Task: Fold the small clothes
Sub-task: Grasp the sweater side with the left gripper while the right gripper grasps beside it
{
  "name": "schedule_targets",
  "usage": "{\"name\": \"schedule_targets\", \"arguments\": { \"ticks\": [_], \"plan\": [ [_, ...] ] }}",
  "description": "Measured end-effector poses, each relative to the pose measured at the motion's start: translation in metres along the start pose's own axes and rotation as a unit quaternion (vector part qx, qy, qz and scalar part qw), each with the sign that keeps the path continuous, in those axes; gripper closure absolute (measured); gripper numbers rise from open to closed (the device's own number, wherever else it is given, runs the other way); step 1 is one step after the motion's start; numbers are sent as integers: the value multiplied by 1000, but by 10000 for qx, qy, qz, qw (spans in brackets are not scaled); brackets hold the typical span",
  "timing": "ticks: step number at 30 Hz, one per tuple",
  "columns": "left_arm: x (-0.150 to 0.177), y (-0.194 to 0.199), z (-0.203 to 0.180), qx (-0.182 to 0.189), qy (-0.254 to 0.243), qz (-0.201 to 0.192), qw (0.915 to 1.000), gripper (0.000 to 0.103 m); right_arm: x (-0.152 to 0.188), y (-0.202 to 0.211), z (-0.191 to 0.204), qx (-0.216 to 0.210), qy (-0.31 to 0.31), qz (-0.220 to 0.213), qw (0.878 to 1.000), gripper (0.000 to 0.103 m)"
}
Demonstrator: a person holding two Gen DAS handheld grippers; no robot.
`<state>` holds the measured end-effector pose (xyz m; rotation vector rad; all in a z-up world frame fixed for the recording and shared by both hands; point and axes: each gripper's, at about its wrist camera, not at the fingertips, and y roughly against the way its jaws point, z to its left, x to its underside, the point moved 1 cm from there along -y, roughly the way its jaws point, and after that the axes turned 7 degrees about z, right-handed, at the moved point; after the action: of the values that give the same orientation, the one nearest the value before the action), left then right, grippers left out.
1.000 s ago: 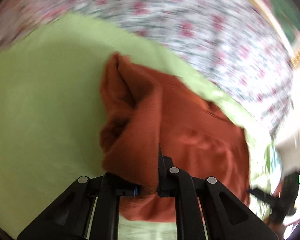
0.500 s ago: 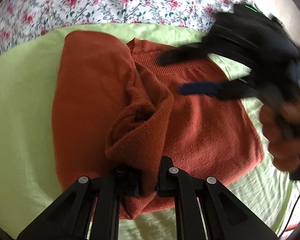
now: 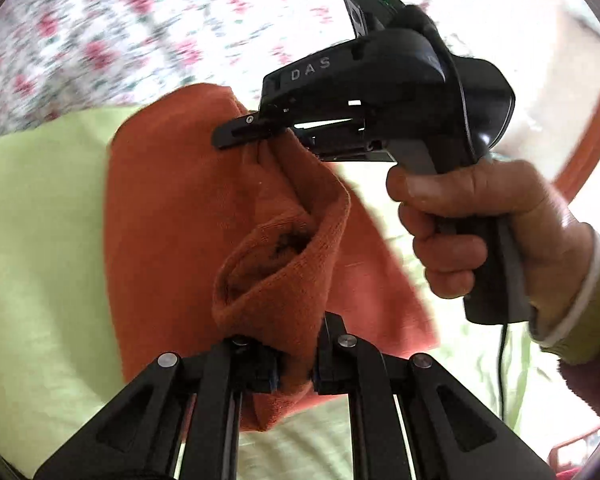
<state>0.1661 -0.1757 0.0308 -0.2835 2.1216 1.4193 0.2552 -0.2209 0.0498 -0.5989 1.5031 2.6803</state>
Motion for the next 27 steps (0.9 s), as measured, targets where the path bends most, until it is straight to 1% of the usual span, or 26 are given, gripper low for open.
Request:
{"name": "schedule_targets", "arguments": {
  "ticks": [2, 4, 5, 6, 9, 14, 17, 18, 19, 20, 22, 24, 25, 26, 27],
  "plan": [
    [-2, -9, -15, 159, -144, 64, 9997, 94, 5, 26, -9, 96, -22, -161, 9998, 88],
    [0, -26, -29, 238, -310, 196, 9990, 94, 12, 41, -22, 343, -59, -205, 9992, 88],
    [1, -35, -34, 297, -341, 291, 9986, 94, 18, 48, -34, 547, -116, -196, 9982, 88],
    [2, -44, -38, 384, -347, 408, 9978, 94, 24, 51, -46, 647, -243, -177, 9975, 88],
    [7, -63, -45, 440, -414, 604, 9963, 94, 40, 55, -81, 833, -597, -133, 9946, 88],
    [8, -86, -41, 451, -373, 870, 9945, 93, 53, 54, -109, 832, -801, -245, 9930, 88],
    [1, -95, -36, 515, -361, 930, 9937, 90, 58, 47, -118, 918, -815, -224, 9922, 88],
    [2, -96, -37, 531, -364, 960, 9933, 87, 59, 47, -120, 937, -805, -243, 9920, 88],
    [3, -96, -37, 570, -366, 1000, 9927, 81, 60, 48, -120, 948, -802, -251, 9919, 88],
    [-1, -97, -38, 625, -372, 1026, 9921, 78, 61, 48, -120, 972, -814, -253, 9916, 88],
    [-3, -92, -35, 716, -387, 1091, 9907, 64, 63, 50, -118, 1078, -819, -261, 9904, 84],
    [-3, -83, -27, 821, -347, 1156, 9893, 57, 67, 58, -113, 1271, -773, -309, 9884, 76],
    [-2, -75, -21, 846, -295, 1150, 9893, 52, 69, 60, -111, 1343, -766, -328, 9874, 74],
    [-1, -68, -15, 843, -256, 1122, 9898, 49, 72, 64, -110, 1429, -758, -353, 9862, 70],
    [-1, -60, -8, 824, -207, 1076, 9906, 46, 76, 70, -108, 1560, -768, -389, 9840, 63]
  ]
}}
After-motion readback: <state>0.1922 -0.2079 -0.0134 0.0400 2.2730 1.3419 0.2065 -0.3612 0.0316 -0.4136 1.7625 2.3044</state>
